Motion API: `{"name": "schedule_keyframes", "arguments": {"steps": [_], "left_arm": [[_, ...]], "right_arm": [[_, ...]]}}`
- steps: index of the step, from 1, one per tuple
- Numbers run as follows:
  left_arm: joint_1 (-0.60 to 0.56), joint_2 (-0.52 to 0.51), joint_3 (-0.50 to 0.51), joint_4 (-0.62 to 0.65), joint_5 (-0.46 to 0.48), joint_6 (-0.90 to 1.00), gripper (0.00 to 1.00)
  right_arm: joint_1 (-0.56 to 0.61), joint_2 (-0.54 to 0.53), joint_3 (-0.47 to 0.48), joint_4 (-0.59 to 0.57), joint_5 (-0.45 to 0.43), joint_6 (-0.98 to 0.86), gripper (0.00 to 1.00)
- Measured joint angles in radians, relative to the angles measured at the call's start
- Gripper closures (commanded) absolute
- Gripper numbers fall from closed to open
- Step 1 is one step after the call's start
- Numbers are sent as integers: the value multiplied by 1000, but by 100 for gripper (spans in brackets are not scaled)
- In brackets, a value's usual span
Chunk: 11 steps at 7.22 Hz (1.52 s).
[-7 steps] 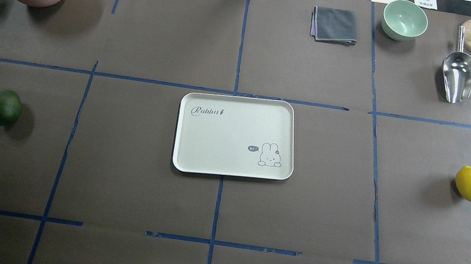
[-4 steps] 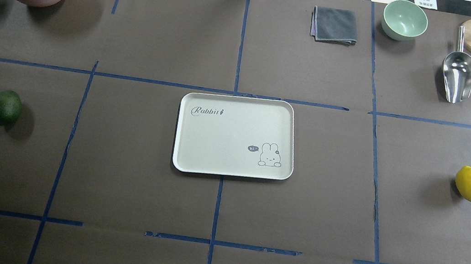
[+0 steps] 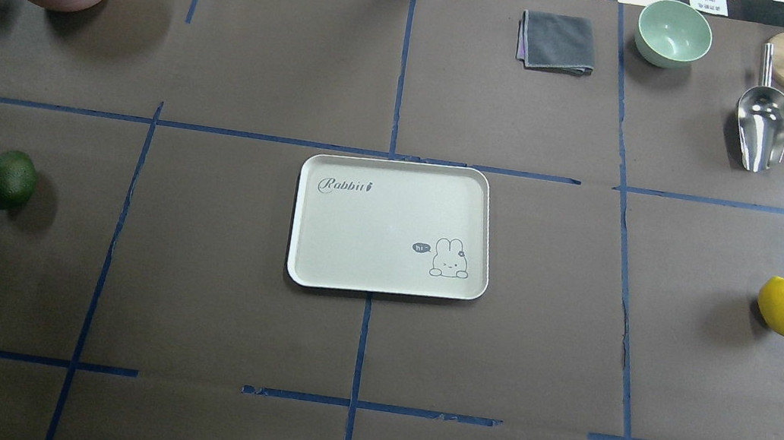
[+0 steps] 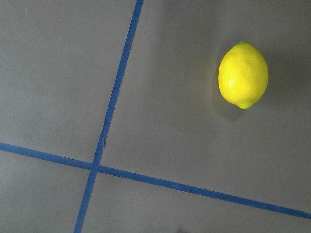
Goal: Place all lemons on tray
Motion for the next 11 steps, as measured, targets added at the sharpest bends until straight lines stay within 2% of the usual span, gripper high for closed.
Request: {"name": "schedule_keyframes", "arguments": {"steps": [2, 7, 8, 9, 10, 11], "left_arm": [[86, -39, 14, -56, 90, -204, 0], [191, -121, 113, -66, 142, -262, 0], [210, -134, 133, -66, 151, -263, 16], [219, -140, 144, -67, 155, -261, 82], [221, -141, 145, -67, 157, -261, 99], [221, -142, 139, -66, 158, -262, 100]], "right_arm": [[0, 0, -9, 2, 6, 2, 0], [-6, 0, -22, 3, 33, 2, 0], [-6, 0, -22, 3, 33, 2, 0], [-6, 0, -22, 3, 34, 2, 0], [-6, 0, -22, 3, 37, 2, 0], [-6, 0, -23, 2, 43, 2, 0]]}}
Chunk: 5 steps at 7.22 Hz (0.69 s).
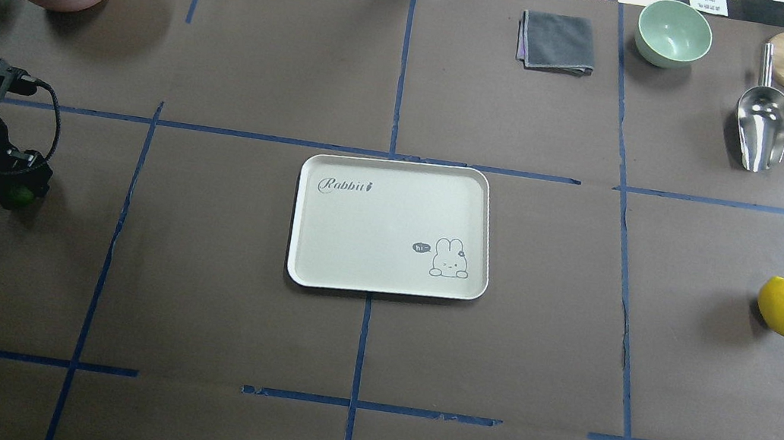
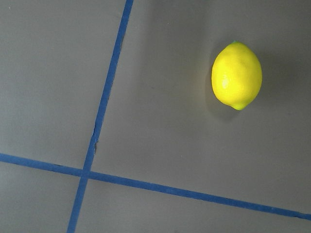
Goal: Place all lemons on tray
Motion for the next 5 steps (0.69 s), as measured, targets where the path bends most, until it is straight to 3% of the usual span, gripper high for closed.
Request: {"name": "schedule_keyframes", "arguments": {"steps": [3, 5], "left_arm": [[1, -17, -148, 28, -13, -104, 100], [106, -152, -204, 37, -8, -376, 100]], "right_arm": [[0, 0, 0, 0, 9, 0, 0], [0, 0, 0, 0, 10, 0, 0]]}}
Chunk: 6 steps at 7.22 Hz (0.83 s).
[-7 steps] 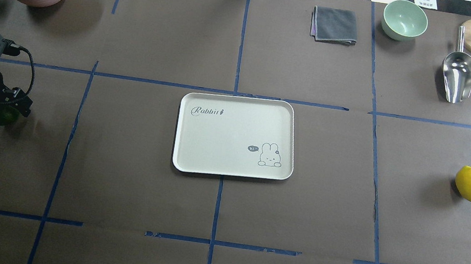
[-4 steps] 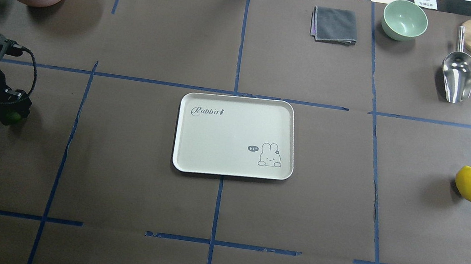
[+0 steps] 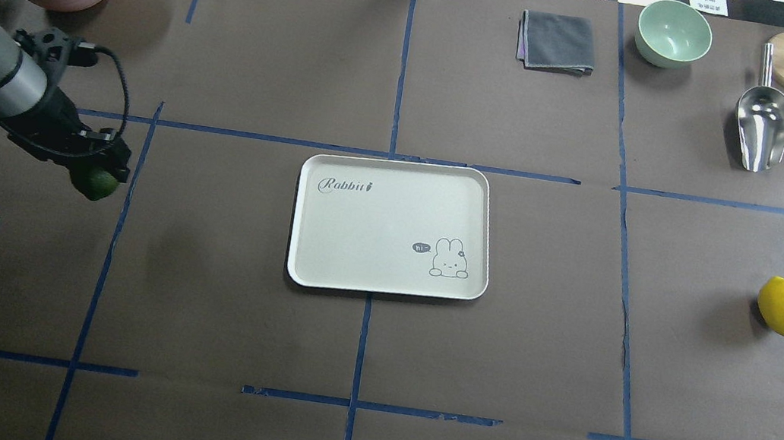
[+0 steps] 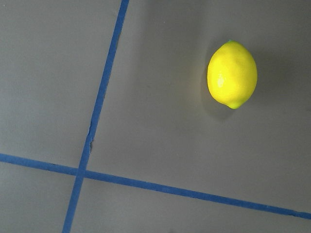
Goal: Place all lemons on tray
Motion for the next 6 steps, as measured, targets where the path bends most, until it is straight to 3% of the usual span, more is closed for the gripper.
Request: {"name": "schedule_keyframes", "arguments": {"steps": [2, 4, 6], "left_arm": [[171, -227, 78, 4, 92, -278, 100], [252, -459, 272, 4, 186, -413, 94], [270, -529, 357, 3, 228, -433, 94]], "right_arm": [[-2, 0, 0, 0, 0, -1, 0], [-4, 0, -1, 0, -1, -1, 0], [-5, 0, -1, 0, -1, -2, 0]]}}
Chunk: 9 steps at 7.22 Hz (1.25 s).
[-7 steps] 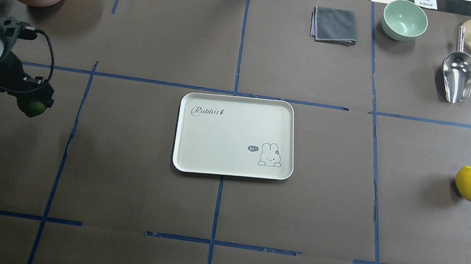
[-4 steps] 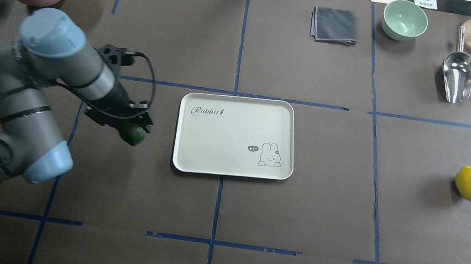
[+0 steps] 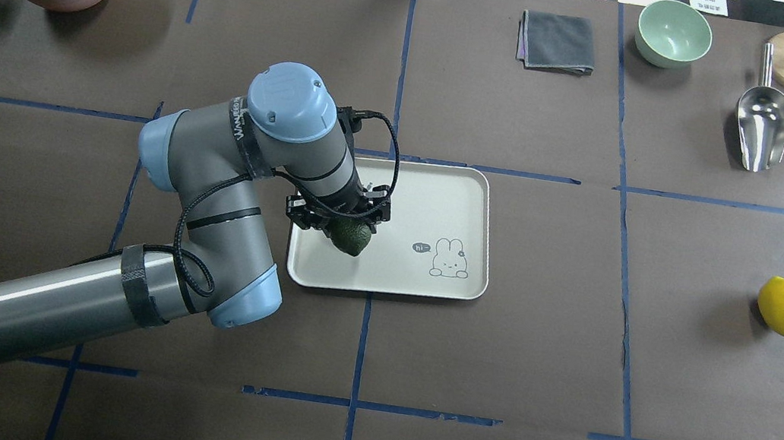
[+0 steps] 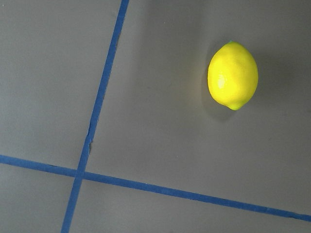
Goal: Place all lemons on tray
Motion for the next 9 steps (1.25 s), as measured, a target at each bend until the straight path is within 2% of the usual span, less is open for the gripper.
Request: {"name": "schedule_keyframes", "arguments": {"steps": [2, 3, 4, 5, 6, 9], "left_arm": [[2, -5, 26, 0, 29, 6, 88], [1, -3, 32, 0, 34, 17, 44], [1, 0, 34, 0, 36, 27, 43], [1, 2, 36, 0, 36, 31, 31], [1, 7, 37, -2, 36, 33, 2], [-9, 24, 16, -4, 35, 45, 0]], "right_arm": [[0, 0, 1, 0, 1, 0, 0], [0, 0, 1, 0, 0, 0, 0], [0, 0, 1, 0, 1, 1, 0], [-1, 0, 1, 0, 1, 0, 0], [-2, 0, 1, 0, 0, 0, 0], [-7, 1, 1, 0, -2, 0, 0]]}}
